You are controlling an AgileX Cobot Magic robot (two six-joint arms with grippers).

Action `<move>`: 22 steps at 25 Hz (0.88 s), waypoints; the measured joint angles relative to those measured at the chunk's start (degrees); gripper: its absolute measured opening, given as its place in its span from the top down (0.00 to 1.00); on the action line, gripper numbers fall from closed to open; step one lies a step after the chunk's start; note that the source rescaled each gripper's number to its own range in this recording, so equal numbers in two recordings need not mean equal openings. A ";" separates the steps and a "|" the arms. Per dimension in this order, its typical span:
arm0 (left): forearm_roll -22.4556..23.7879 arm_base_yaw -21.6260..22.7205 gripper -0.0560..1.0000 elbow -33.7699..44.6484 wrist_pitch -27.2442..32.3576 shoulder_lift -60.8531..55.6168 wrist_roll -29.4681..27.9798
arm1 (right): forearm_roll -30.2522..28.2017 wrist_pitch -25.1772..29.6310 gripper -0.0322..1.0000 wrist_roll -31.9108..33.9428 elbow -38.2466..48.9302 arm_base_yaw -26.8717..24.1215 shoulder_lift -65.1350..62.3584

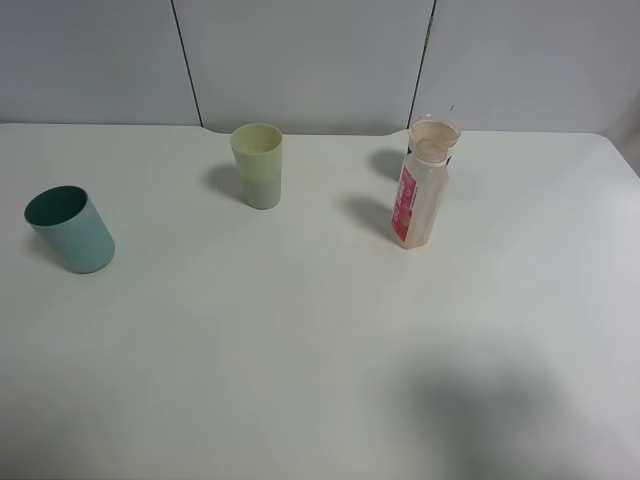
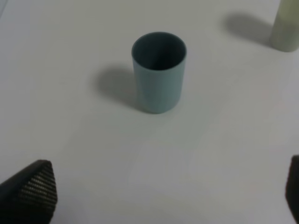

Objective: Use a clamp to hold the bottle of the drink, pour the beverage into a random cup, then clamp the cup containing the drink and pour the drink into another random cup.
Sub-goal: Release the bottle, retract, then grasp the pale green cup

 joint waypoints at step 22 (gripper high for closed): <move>-13.75 0.00 0.00 -0.79 -26.99 12.75 5.67 | 0.00 0.00 0.09 0.00 0.00 0.00 0.00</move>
